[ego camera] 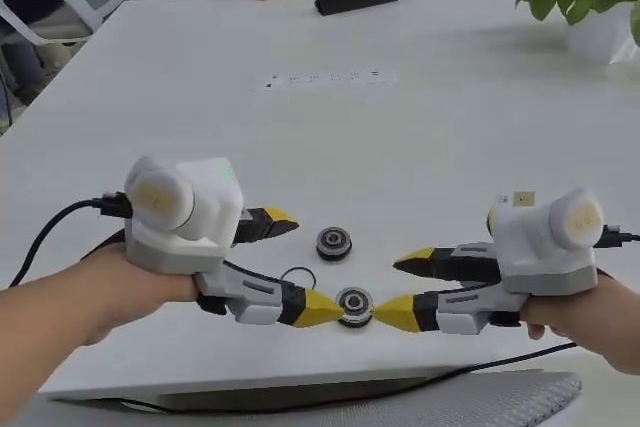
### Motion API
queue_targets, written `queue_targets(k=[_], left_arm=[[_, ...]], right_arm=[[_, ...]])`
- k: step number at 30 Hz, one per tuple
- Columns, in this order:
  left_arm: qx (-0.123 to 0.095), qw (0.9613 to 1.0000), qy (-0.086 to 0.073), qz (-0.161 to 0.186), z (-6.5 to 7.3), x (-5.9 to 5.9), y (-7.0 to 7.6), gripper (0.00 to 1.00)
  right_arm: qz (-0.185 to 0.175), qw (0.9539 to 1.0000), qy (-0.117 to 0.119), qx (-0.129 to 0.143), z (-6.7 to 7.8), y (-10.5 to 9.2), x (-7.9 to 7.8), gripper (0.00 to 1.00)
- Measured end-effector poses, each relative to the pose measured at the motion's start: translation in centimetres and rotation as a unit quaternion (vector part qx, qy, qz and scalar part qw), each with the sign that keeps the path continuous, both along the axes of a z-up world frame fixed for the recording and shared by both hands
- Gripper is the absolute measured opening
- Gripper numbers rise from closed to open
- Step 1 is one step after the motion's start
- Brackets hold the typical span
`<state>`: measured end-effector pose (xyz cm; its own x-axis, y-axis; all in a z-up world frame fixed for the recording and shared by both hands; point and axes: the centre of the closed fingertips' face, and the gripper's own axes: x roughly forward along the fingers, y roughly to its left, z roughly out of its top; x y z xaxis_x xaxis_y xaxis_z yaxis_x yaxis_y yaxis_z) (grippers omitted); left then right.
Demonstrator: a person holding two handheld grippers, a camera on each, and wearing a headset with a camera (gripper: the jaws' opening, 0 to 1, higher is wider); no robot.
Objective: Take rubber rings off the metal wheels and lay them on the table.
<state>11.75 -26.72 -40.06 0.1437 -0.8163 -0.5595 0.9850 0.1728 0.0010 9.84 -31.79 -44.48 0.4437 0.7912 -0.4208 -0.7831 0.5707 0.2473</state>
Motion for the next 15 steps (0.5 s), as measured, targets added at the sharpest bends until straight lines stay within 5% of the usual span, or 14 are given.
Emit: queue_targets(k=[15], left_arm=[[0.014, 0.9998, 0.009, -0.015, -1.7, -0.1, -1.1, 0.58]], right_arm=[[0.008, 0.9999, 0.008, -0.003, -1.3, 0.6, -0.1, 0.44]])
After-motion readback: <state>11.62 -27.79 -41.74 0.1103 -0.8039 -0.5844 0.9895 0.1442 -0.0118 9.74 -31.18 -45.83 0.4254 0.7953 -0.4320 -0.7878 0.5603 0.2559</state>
